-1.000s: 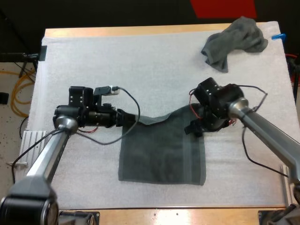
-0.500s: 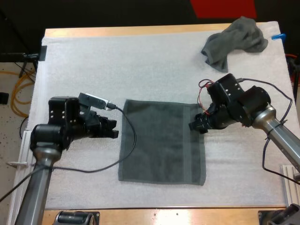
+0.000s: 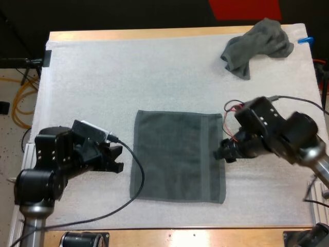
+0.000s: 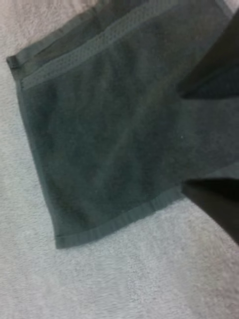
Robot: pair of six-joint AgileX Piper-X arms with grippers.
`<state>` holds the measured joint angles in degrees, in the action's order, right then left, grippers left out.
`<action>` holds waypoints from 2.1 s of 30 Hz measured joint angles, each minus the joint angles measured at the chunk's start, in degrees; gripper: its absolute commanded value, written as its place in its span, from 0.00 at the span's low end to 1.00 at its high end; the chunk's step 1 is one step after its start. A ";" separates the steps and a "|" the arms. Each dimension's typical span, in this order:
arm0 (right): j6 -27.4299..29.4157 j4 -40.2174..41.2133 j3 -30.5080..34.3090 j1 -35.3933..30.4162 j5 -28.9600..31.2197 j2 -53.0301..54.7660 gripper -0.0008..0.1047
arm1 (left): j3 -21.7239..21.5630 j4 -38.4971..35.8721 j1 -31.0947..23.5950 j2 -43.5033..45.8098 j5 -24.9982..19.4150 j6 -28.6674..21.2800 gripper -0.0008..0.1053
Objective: Pick towel from pile fold and stack
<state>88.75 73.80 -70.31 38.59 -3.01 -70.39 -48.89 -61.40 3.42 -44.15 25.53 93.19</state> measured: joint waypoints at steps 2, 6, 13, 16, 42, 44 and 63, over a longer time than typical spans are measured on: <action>-2.49 0.35 0.00 1.36 1.27 2.38 0.63 | 0.00 -2.02 0.00 1.39 0.00 1.25 0.57; -7.33 0.89 0.14 4.12 4.64 6.60 0.63 | 0.00 -6.84 0.00 4.07 0.00 2.65 0.58; -14.62 -0.53 10.04 6.48 4.98 12.63 0.63 | 0.00 -15.05 0.00 6.75 -1.51 2.74 0.58; -16.81 -2.66 16.21 6.46 4.70 13.79 0.63 | 0.00 -16.75 0.00 6.74 -3.76 2.29 0.58; -40.61 -47.15 47.68 6.46 -15.83 2.50 0.63 | 1.60 -17.75 0.00 6.74 -4.44 2.23 0.58; -41.16 -49.11 47.54 6.46 -16.52 1.35 0.63 | 1.60 -17.75 0.00 6.74 -4.15 2.23 0.58; -39.65 -50.86 47.57 7.40 -17.42 -1.81 0.01 | 1.60 -15.17 0.00 4.58 -1.66 1.37 0.58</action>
<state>49.09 22.94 -22.74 45.99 -20.43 -72.20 -47.29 -76.57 3.42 -39.56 23.87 94.57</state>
